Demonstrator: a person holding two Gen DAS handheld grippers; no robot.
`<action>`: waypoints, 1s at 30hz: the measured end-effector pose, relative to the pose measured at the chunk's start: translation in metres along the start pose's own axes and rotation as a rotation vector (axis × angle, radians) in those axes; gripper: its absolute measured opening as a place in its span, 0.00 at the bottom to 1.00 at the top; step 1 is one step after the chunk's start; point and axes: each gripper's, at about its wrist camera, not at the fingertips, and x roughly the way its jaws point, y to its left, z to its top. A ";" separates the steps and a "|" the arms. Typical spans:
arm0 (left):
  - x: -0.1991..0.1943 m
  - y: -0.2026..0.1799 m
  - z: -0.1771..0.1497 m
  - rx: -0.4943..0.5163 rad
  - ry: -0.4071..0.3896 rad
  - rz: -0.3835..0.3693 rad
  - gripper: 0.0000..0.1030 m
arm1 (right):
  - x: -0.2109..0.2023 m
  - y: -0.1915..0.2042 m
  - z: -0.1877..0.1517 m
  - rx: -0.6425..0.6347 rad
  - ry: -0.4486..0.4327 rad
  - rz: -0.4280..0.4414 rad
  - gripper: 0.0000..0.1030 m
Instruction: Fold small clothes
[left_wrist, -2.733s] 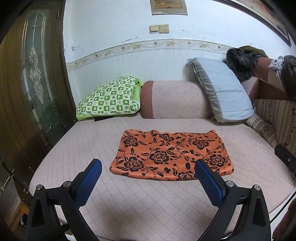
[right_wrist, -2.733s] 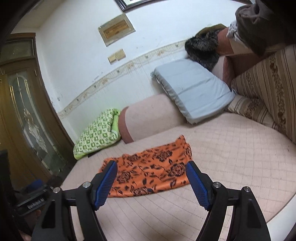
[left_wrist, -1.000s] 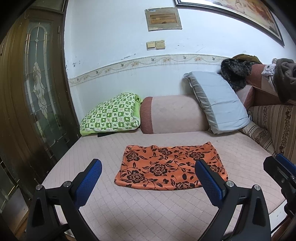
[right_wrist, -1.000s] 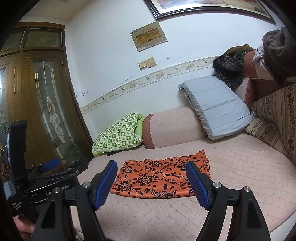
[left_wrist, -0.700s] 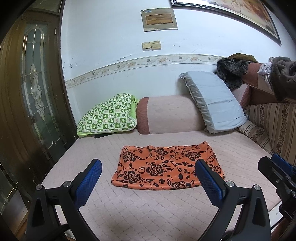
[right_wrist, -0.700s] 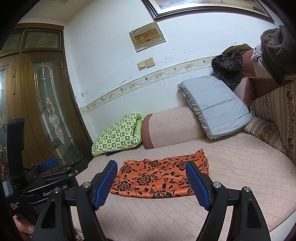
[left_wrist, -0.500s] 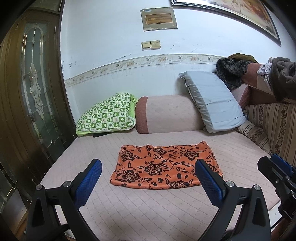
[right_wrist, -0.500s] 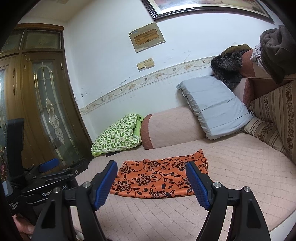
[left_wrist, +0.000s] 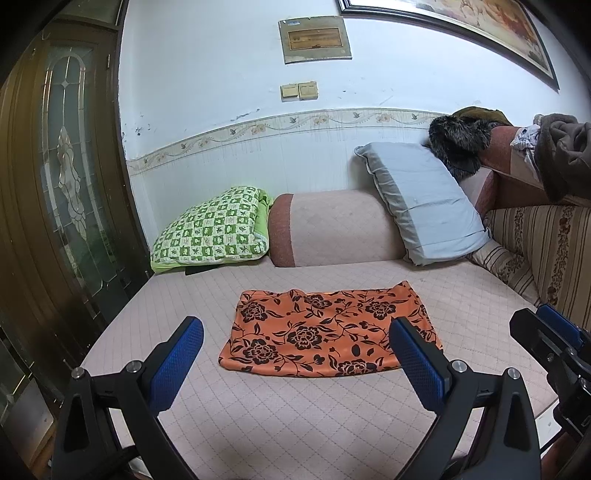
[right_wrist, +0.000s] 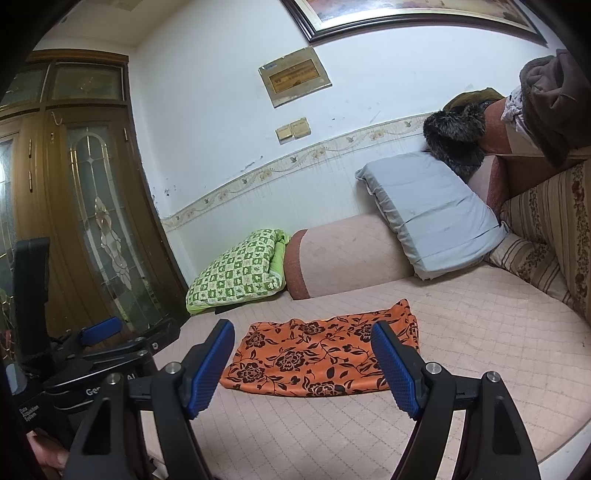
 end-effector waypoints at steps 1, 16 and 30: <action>0.000 0.000 0.000 -0.001 0.000 0.000 0.97 | 0.000 0.000 0.000 0.000 0.001 -0.001 0.77; 0.006 -0.003 -0.002 0.012 0.022 -0.016 0.97 | 0.000 -0.004 -0.004 0.014 0.007 -0.006 0.77; 0.010 0.008 -0.005 -0.013 0.025 -0.018 0.97 | 0.010 0.007 -0.008 -0.009 0.033 -0.003 0.77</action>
